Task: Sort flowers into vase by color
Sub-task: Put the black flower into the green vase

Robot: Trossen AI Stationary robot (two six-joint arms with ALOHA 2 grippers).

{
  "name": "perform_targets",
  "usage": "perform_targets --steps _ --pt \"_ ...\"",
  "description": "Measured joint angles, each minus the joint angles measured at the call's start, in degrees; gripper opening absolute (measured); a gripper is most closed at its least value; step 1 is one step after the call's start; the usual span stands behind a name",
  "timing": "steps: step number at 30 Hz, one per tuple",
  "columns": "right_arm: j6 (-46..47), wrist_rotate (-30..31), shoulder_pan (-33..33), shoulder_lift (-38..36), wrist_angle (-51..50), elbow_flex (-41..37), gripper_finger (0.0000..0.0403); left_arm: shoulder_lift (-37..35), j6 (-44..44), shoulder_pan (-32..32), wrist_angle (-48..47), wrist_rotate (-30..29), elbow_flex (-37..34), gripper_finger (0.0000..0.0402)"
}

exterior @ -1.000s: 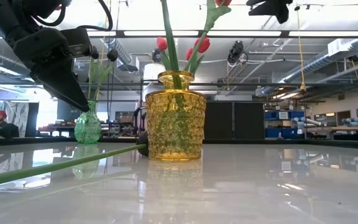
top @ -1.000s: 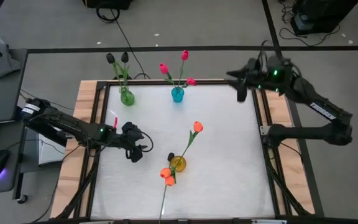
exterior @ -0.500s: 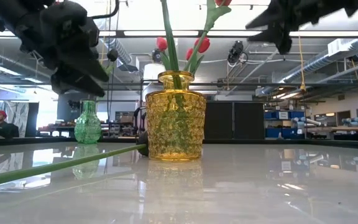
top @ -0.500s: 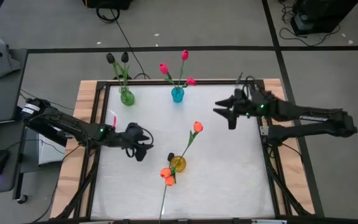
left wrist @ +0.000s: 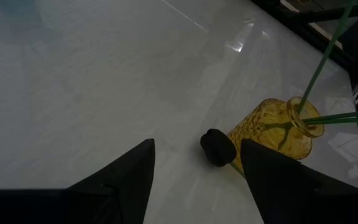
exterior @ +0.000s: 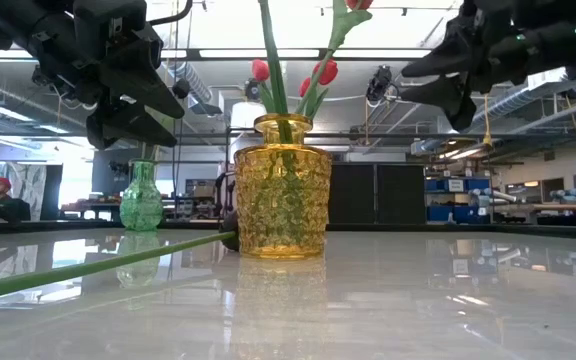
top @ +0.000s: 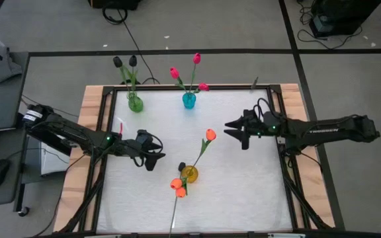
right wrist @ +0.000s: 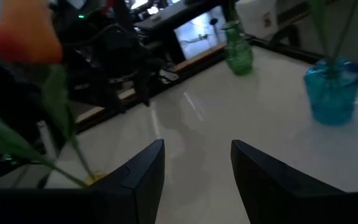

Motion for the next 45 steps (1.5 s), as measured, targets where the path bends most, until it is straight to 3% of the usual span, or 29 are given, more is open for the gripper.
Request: perform_targets --steps 7,17,30,33,41,45 --pt "-0.04 -3.64 0.12 -0.02 0.33 -0.13 0.0193 0.00 -1.75 0.02 0.00 0.41 0.00 0.0243" --pt "-0.18 -3.64 0.10 0.00 0.31 -0.13 0.0193 0.00 -11.02 -0.62 -0.10 6.78 0.00 0.0243" --pt "-0.19 -3.66 0.10 0.01 0.30 -0.13 0.0193 6.06 -22.96 -10.55 -3.61 7.36 0.56 0.0243" --pt "-0.19 -3.66 0.10 0.03 0.28 -0.13 0.0193 9.66 -24.46 -11.75 -7.78 8.30 5.16 0.0243" --pt "-0.19 -3.66 0.07 0.03 0.30 -0.13 0.0193 21.25 -25.52 -11.85 -31.22 8.61 24.96 0.0243" --pt "-0.19 -3.66 0.07 0.03 0.40 -0.13 0.0193 26.84 -27.50 -12.04 -37.00 11.52 30.85 0.0243"
